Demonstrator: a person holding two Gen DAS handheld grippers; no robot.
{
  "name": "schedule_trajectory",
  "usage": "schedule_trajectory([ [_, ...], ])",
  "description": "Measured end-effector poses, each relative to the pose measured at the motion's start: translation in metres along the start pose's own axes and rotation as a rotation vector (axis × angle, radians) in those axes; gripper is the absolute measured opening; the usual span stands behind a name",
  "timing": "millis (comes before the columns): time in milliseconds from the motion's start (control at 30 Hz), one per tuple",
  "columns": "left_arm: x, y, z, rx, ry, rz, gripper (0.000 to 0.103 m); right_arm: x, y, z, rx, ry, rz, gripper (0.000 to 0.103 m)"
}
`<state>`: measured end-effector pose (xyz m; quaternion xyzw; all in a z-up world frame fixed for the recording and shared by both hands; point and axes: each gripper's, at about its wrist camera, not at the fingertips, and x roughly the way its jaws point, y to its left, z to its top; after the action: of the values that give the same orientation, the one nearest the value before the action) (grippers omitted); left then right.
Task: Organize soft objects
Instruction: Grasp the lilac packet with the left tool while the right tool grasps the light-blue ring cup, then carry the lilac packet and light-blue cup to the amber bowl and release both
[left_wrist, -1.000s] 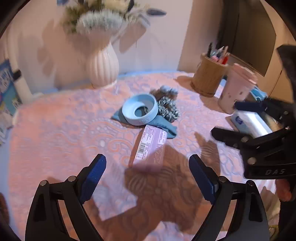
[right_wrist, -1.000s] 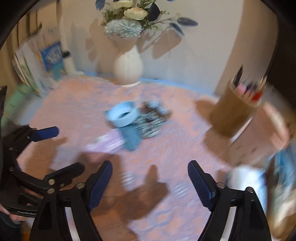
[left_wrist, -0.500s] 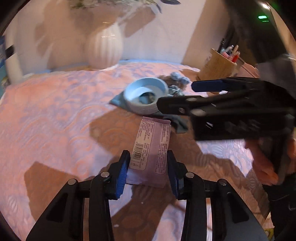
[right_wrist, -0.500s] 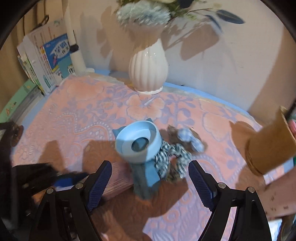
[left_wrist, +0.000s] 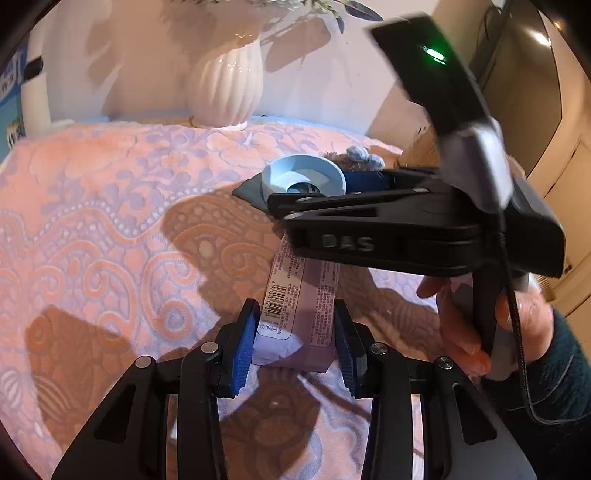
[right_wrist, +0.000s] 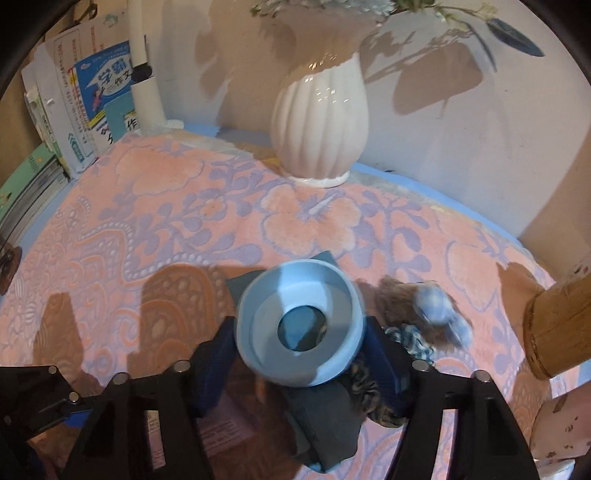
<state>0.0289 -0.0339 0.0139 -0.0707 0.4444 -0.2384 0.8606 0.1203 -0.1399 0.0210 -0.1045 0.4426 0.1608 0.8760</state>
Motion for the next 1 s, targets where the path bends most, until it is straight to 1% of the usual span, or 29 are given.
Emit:
schedule_trajectory([
  [67,-0.001,0.005,0.001,-0.022,-0.004,-0.028,0.036,-0.006,-0.007,-0.002,0.034,-0.015,0.027,0.063],
  [167,-0.001,0.006,0.000,-0.034,-0.004,-0.043,0.036,-0.028,-0.017,-0.008,0.096,-0.061,0.085,0.063],
  [267,0.000,0.005,-0.001,-0.028,0.001,-0.048,0.037,-0.056,-0.022,-0.018,0.142,-0.105,0.102,0.063],
  [300,0.000,0.005,-0.001,-0.025,0.008,-0.063,0.037,-0.066,-0.023,-0.024,0.158,-0.114,0.105,0.063],
  [367,0.002,0.007,0.000,-0.030,0.017,-0.092,0.037,-0.084,-0.030,-0.041,0.217,-0.114,0.152,0.064],
  [433,0.002,0.010,0.001,-0.041,0.018,-0.104,0.037,-0.097,-0.042,-0.069,0.291,-0.102,0.200,0.064],
  [500,0.002,0.010,0.000,-0.044,0.019,-0.107,0.038,-0.102,-0.049,-0.092,0.317,-0.093,0.178,0.064],
  [600,0.002,0.008,0.000,-0.043,0.018,-0.108,0.040,-0.102,-0.055,-0.125,0.319,-0.056,0.084,0.064],
  [633,0.002,0.008,0.000,-0.043,0.018,-0.109,0.045,-0.099,-0.057,-0.132,0.320,-0.039,0.062,0.064],
  [700,0.003,0.006,0.000,-0.039,0.018,-0.111,0.048,-0.093,-0.060,-0.142,0.324,-0.022,0.028,0.065],
  [733,0.003,0.006,0.000,-0.037,0.021,-0.118,0.055,-0.090,-0.062,-0.147,0.331,-0.020,0.029,0.065],
  [767,0.003,0.005,0.001,-0.035,0.024,-0.137,0.065,-0.088,-0.065,-0.149,0.340,-0.017,0.036,0.067],
  [800,0.003,0.004,0.001,-0.032,0.024,-0.159,0.068,-0.085,-0.067,-0.151,0.355,-0.013,0.049,0.068],
  [867,0.003,0.003,0.001,-0.024,0.022,-0.143,0.069,-0.088,-0.067,-0.152,0.355,-0.031,0.056,0.070],
  [967,0.004,-0.004,0.000,0.008,0.017,-0.092,0.069,-0.089,-0.065,-0.155,0.349,-0.037,0.061,0.081],
  [1000,0.004,-0.007,0.000,0.024,0.014,-0.065,0.069,-0.089,-0.064,-0.154,0.343,-0.038,0.057,0.083],
])
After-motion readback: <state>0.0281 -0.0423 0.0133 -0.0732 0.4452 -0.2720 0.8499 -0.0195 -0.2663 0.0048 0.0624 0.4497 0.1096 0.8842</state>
